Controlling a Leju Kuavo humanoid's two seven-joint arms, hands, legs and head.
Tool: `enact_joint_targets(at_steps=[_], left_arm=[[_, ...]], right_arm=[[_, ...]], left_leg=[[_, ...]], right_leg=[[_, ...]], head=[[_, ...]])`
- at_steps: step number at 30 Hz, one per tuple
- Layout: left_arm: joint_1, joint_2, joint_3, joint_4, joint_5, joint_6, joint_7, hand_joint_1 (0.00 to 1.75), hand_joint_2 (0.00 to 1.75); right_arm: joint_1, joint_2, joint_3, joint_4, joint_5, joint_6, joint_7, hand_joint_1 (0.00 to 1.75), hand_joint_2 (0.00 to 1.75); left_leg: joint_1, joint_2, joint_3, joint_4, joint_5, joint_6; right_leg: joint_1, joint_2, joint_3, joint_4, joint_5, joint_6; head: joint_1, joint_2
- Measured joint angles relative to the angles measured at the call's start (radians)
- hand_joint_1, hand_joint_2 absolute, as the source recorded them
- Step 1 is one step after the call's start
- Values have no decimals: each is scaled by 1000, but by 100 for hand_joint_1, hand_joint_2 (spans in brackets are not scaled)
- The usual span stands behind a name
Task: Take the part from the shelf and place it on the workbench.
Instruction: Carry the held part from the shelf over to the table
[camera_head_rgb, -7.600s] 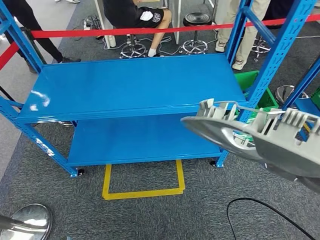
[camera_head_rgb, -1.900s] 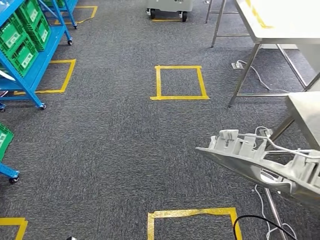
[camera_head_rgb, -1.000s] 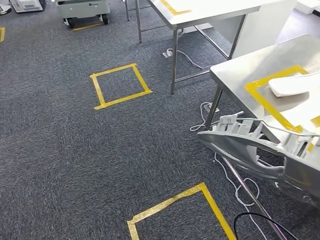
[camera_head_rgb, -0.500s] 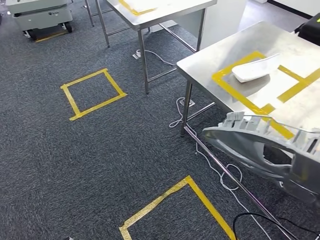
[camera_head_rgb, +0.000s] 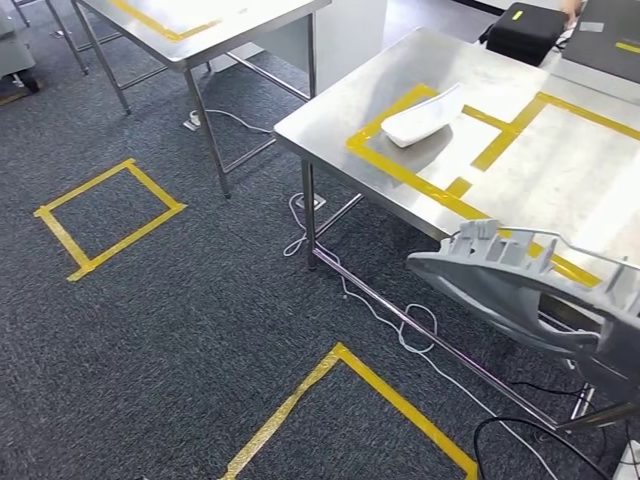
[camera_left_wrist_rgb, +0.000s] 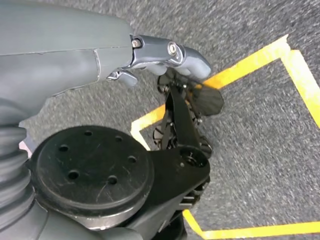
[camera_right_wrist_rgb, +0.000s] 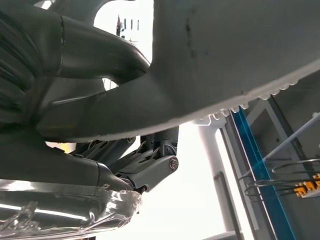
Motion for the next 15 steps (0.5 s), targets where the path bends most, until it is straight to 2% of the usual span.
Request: enact_joint_targets(at_steps=[1,2,3,5,6,7,8,9,10,12,13,14,15], left_arm=[[-1,0,0,0,-2,2,-2,0,175],[-1,0,0,0,-4,6,-2,0,175],[-2,0,0,0,-5,11,-2,0,175],[0,-1,0,0,-7,21,1,0,175],[2,-1,1,0,-9,25,4,0,175],[4,-2,1,0,-13,27,7,0,175],[5,-1,0,0,-21,28,9,0,175],[5,-1,-1,0,-30,27,9,0,175],[5,-1,-3,0,-38,26,9,0,175],[5,0,-6,0,-50,22,9,0,175],[5,1,-9,0,-56,20,10,0,175],[5,2,-12,0,-64,16,11,0,175],[5,4,-16,0,-73,12,12,0,175]], right_arm=[[2,-2,-2,0,0,-1,0,175,175],[2,-4,-4,-1,1,-1,0,175,175],[2,-6,-6,-2,2,-1,0,175,175],[-1,-10,-7,-5,4,-1,1,175,175],[-1,-11,-7,-5,4,0,2,175,175],[0,-11,-7,-5,5,0,4,175,175],[0,-12,-7,-5,4,0,7,175,175],[0,-13,-7,-5,4,-1,9,175,175],[0,-14,-7,-5,3,-1,11,175,175],[-1,-16,-7,-6,2,-1,12,175,175],[-1,-17,-7,-6,0,-1,13,175,175],[-2,-18,-7,-6,-2,-1,15,175,175],[-2,-19,-7,-6,-4,-1,17,175,175]], left_leg=[[-1,14,1,-4,3,8],[-1,28,2,-8,6,16],[0,42,3,-12,9,23],[-5,71,4,-13,8,31],[-8,87,4,-13,7,33],[-10,103,5,-13,6,33],[-11,118,6,-13,5,33],[-11,132,9,-13,3,32],[-12,144,13,-13,1,30],[-16,166,22,-11,-6,21],[-19,175,26,-11,-9,16],[-21,184,29,-11,-10,11],[-20,195,31,-13,-10,6]], right_leg=[[-1,-1,-4,0,1,6],[0,-20,-13,12,-9,11],[3,-54,-29,46,-31,13],[7,-128,-86,174,-103,16],[7,-145,-115,241,-133,17],[7,-151,-131,283,-147,18],[7,-154,-127,285,-140,18],[8,-160,-101,243,-116,17],[8,-174,-57,172,-83,16],[12,-219,20,41,-38,7],[14,-231,38,10,-30,3],[16,-232,40,3,-30,-3],[16,-218,36,2,-27,-8]], head=[[0,0],[3,0],[6,0],[13,0],[14,0],[14,0],[14,0],[14,0],[14,0],[14,0],[13,0],[12,0],[12,0]])
